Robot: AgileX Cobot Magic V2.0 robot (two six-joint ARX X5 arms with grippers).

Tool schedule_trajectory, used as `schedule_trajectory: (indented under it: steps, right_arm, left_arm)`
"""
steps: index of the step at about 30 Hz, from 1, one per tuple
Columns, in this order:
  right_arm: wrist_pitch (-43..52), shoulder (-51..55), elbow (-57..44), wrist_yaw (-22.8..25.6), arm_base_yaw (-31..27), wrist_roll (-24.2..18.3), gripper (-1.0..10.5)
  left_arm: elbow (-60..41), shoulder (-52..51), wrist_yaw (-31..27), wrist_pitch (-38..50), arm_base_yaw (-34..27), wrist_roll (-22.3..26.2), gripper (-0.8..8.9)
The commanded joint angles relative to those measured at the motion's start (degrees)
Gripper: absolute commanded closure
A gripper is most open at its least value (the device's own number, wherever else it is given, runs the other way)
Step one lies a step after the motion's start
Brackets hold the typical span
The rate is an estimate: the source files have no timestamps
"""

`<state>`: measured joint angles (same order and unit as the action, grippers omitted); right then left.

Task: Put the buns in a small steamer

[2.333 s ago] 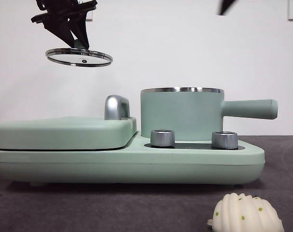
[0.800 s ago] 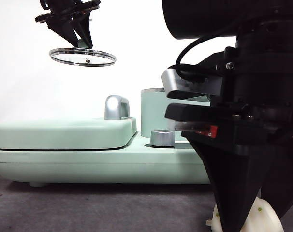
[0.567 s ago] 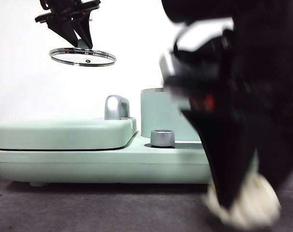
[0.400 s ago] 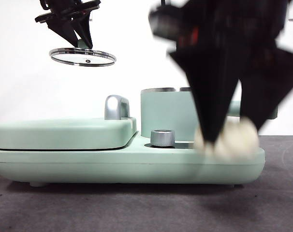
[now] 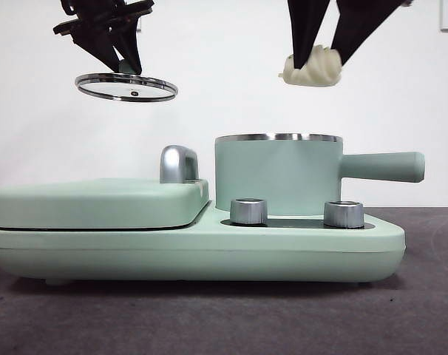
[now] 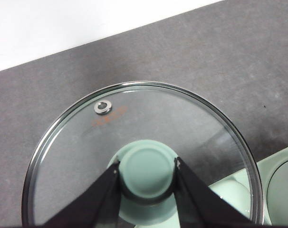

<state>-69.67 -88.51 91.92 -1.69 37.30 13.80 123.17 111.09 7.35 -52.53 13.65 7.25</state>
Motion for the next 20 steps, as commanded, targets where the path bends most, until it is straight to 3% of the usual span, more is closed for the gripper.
schedule_trajectory:
  steps: [1, 9, 20]
  right_arm:
    - [-0.3, -6.0, 7.1, 0.0, -2.0, -5.0, 7.7]
    - [-1.7, -18.8, 18.5, 0.1, -5.4, -7.4, 7.7]
    - [-2.0, -26.7, 18.9, 0.2, -6.3, -7.2, 7.7]
  left_arm:
    - [2.3, 0.7, 0.2, 1.2, 0.2, -0.7, 7.98]
    - [2.3, 0.7, 0.2, 1.1, 0.2, -0.7, 7.98]
    - [2.3, 0.8, 0.2, 1.1, 0.2, -0.7, 7.98]
